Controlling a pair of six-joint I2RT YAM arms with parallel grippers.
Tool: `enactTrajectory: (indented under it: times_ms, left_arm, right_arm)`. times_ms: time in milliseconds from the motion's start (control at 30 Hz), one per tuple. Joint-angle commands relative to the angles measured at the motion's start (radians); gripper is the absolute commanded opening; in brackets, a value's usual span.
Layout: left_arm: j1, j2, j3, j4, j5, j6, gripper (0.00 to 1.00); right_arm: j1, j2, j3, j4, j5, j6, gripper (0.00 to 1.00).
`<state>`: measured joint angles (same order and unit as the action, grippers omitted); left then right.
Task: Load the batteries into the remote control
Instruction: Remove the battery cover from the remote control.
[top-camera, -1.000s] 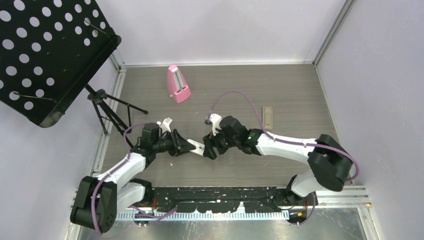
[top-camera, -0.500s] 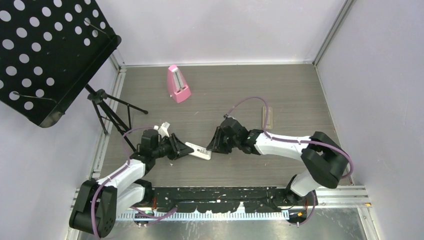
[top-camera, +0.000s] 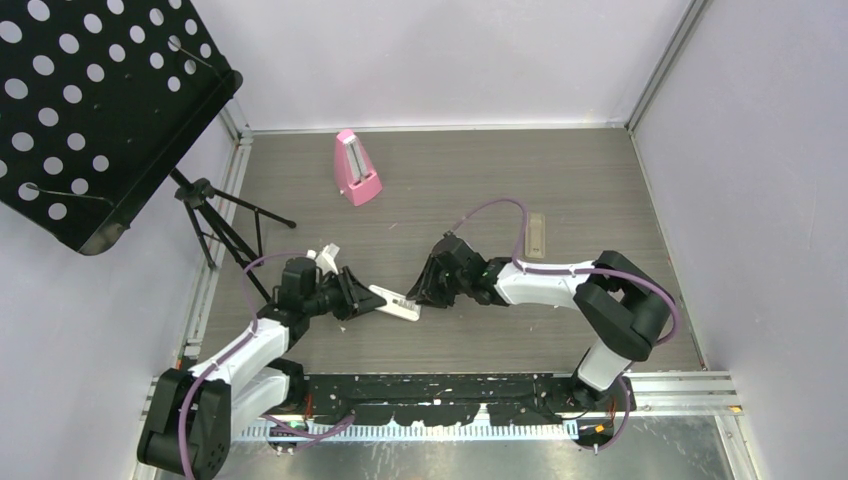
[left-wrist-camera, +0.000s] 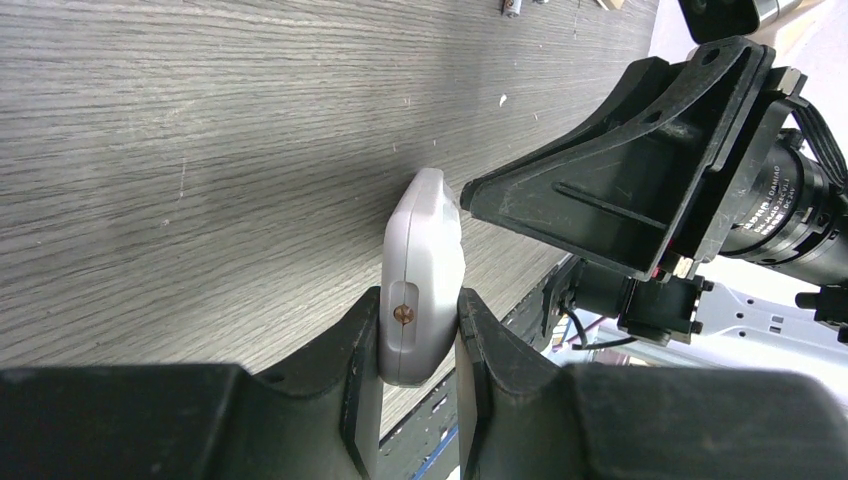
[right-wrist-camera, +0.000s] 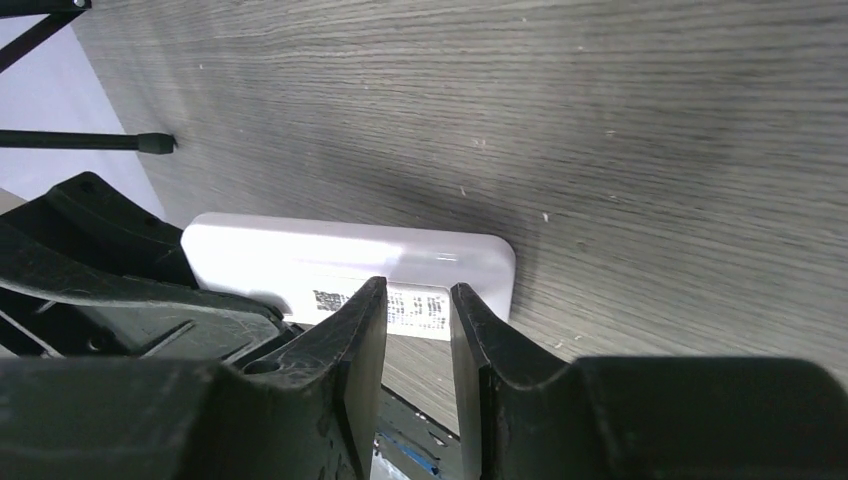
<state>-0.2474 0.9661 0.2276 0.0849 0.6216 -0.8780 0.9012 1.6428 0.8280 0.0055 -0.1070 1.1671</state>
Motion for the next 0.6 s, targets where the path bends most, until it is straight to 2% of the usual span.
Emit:
enactTrajectory:
  times_ms: [0, 567]
  left_arm:
    - [-0.001, 0.021, 0.028, -0.064, -0.035, 0.043, 0.0]
    - [-0.001, 0.062, 0.035, -0.04, -0.032, 0.048, 0.0]
  right_arm:
    - [0.006, 0.016, 0.043, 0.047, -0.007, 0.025, 0.35]
    - [0.044, 0.007, 0.093, -0.106, 0.047, -0.017, 0.41]
